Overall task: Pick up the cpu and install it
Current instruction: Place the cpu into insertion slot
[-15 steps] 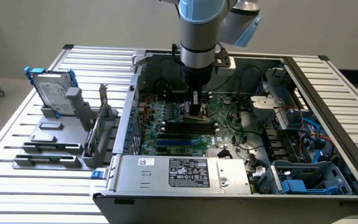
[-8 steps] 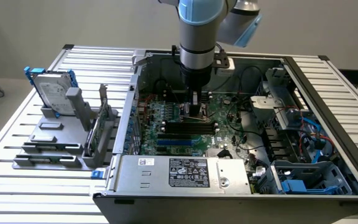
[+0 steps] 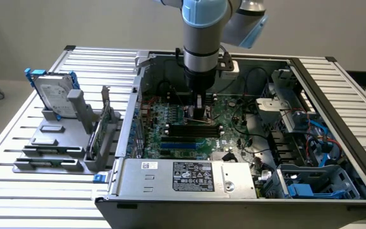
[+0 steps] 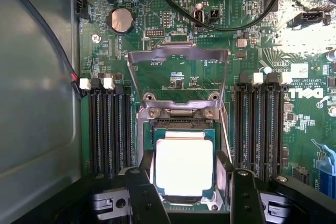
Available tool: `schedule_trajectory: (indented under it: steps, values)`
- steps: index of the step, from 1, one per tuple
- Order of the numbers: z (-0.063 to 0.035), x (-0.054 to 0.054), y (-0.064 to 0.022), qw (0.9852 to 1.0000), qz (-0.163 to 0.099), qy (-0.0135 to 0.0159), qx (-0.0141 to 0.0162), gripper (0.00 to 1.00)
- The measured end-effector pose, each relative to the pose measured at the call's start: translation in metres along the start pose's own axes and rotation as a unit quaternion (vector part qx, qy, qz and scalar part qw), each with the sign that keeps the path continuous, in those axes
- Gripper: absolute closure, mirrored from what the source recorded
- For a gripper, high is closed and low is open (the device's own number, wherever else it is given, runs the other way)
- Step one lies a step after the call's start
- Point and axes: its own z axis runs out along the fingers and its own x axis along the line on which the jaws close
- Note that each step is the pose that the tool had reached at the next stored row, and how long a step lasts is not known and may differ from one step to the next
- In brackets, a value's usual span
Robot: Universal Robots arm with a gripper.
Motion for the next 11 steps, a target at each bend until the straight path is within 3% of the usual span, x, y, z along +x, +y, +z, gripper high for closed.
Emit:
schedule_trajectory:
  steps: [8,11]
  values:
    - [0.0044,0.0004,-0.0003,1.0,0.0,-0.0059,-0.001,0.45]
    - [0.0044,0.0004,-0.0003,1.0,-0.001,-0.0068,-0.001,0.45]
